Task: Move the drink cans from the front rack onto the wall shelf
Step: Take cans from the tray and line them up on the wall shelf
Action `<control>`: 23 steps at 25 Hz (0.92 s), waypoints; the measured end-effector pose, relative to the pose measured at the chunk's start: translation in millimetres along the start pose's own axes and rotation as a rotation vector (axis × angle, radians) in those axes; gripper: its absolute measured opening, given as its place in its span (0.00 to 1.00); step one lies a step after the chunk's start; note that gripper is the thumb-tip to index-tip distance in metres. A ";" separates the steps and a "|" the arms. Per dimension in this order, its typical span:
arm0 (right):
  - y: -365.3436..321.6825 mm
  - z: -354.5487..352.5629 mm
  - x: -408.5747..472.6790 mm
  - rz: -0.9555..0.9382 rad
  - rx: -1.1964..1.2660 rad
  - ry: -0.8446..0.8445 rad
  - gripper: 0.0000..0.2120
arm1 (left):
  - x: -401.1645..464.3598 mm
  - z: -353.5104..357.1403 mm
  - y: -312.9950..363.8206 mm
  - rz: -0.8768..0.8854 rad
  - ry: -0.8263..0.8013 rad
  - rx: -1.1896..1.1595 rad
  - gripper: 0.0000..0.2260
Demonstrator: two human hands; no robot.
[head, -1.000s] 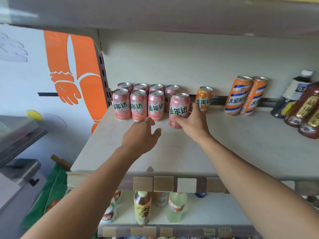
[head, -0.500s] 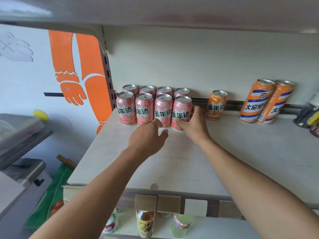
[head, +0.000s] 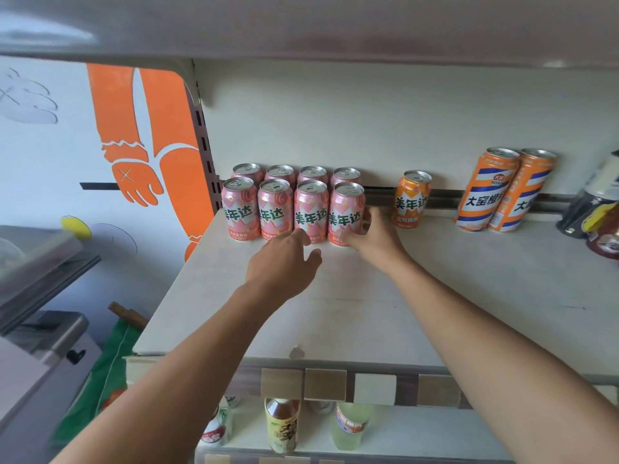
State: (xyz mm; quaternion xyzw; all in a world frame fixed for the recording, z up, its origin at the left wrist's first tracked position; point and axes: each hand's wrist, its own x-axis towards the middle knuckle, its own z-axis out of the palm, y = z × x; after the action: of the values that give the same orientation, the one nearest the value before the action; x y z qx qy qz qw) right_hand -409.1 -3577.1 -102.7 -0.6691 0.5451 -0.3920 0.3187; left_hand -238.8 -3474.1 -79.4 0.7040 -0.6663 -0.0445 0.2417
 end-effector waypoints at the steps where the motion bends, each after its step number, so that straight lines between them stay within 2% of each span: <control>1: -3.3 -5.6 -8.5 0.005 -0.031 0.001 0.31 | -3.5 -2.2 0.8 0.007 0.001 0.001 0.17; 3: -10.6 -20.4 -35.8 -0.022 -0.188 0.024 0.29 | -16.0 -7.7 4.9 0.049 0.002 0.006 0.17; 6: -24.9 -48.9 -96.5 -0.130 -0.488 0.088 0.17 | -41.8 -17.4 20.5 0.155 0.026 0.014 0.17; 10: -36.4 -88.9 -193.4 -0.127 -0.724 0.173 0.18 | -87.2 -15.7 68.5 0.347 0.013 -0.036 0.17; 17: -8.0 -176.4 -350.9 0.161 -0.948 0.352 0.19 | -179.1 25.8 184.4 0.745 -0.121 -0.097 0.16; 23: 51.8 -247.6 -477.5 0.519 -0.965 0.379 0.20 | -263.4 85.5 284.6 1.019 -0.328 -0.080 0.16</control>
State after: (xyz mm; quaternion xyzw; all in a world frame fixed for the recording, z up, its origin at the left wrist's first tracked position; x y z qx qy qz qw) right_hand -696.9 -3119.8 -110.2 -0.5012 0.8559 -0.1209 -0.0396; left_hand -561.1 -3244.0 -109.2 0.2655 -0.9504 -0.0562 0.1520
